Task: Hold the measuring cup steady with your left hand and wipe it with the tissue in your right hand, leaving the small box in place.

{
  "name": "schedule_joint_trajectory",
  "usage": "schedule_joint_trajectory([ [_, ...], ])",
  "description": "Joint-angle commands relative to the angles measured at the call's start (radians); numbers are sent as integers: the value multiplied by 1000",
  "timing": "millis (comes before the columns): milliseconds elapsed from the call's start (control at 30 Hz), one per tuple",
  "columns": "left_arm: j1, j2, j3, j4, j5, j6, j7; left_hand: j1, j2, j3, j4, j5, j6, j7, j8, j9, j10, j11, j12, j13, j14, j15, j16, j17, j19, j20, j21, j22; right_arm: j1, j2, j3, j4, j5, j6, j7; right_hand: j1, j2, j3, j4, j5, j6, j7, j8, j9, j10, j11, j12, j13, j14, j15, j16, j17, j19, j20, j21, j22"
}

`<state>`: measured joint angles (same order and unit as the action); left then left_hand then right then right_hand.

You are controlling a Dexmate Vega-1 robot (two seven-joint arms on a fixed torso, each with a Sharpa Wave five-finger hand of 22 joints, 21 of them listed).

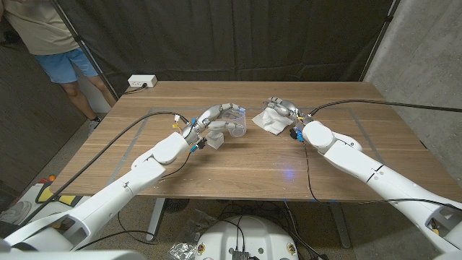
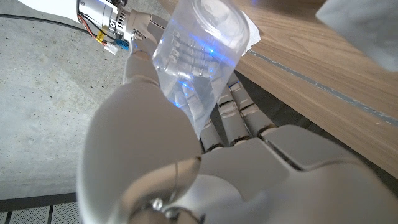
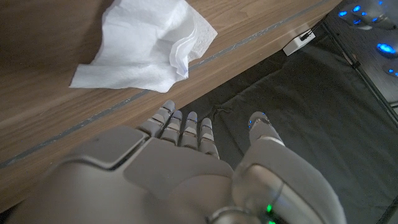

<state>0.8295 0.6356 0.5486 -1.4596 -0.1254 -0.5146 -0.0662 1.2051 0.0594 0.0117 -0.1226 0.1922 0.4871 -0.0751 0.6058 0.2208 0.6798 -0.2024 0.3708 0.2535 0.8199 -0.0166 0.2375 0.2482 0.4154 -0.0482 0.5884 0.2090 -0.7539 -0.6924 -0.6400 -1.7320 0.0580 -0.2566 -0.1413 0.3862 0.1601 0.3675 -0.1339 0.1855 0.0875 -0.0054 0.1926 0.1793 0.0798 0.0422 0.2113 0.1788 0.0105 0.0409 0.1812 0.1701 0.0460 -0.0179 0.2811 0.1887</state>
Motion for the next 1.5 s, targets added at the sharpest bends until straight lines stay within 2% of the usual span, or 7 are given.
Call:
schedule_joint_trajectory([
  [33,7,5,-19,5,-27,-6,0,73,90,3,7,-2,7,0,3,4,0,-4,0,3,79,-205,-5,4,-4,-18,7,3,108,14,-110,20,-159,-155,47,14,11,14,-2,3,8,-8,4,3,6,-7,0,3,-8,-8,-3,2,2,-8,-4,1],
  [567,-8,-7,-18,24,-33,3,-2,72,95,13,10,-3,10,0,6,4,6,-4,5,7,91,-206,-8,9,-4,-19,16,3,203,32,-257,38,-412,-339,101,75,13,40,-20,6,36,-14,11,4,20,-14,3,3,-6,-26,-2,0,15,-17,-6,1],
  [933,-20,-13,-10,27,-33,14,-8,71,94,16,11,-4,9,0,7,3,3,-4,5,9,92,-205,-12,12,-7,-19,19,3,239,31,-344,44,-566,-416,167,73,-17,21,-13,3,66,-27,15,3,41,-23,8,3,12,-42,4,1,29,-14,-6,2],
  [1067,-20,-13,-9,24,-32,18,-6,70,94,17,11,-4,8,-1,6,3,1,-3,4,10,92,-204,-13,12,-7,-20,20,3,269,37,-377,55,-605,-443,242,78,-20,19,-14,5,70,-30,14,3,48,-29,9,2,26,-46,6,0,40,-7,-3,2],
  [1267,-22,-14,-7,23,-31,22,-5,69,95,20,12,-4,7,1,7,3,-2,-3,4,11,93,-205,-15,14,-10,-19,23,2,288,46,-408,67,-657,-456,286,102,-38,7,-20,15,23,-37,-7,4,-4,-37,-12,3,1,-50,-4,0,36,-4,-12,2],
  [1333,-22,-15,-7,23,-30,23,-4,69,96,21,13,-4,5,2,6,3,-3,-3,4,11,93,-205,-16,14,-10,-20,24,2,282,45,-403,66,-660,-446,283,138,-37,14,-31,24,21,-37,-4,5,-5,-37,-11,3,36,-73,6,0,62,-9,-6,2],
  [1500,-25,-15,-5,24,-30,23,-6,68,97,25,13,-5,6,2,7,3,-2,-3,5,12,92,-205,-18,16,-11,-20,27,2,282,43,-411,66,-691,-446,308,174,-46,10,-33,31,24,-33,0,5,0,-35,-7,4,102,-107,20,3,95,-16,6,6],
])
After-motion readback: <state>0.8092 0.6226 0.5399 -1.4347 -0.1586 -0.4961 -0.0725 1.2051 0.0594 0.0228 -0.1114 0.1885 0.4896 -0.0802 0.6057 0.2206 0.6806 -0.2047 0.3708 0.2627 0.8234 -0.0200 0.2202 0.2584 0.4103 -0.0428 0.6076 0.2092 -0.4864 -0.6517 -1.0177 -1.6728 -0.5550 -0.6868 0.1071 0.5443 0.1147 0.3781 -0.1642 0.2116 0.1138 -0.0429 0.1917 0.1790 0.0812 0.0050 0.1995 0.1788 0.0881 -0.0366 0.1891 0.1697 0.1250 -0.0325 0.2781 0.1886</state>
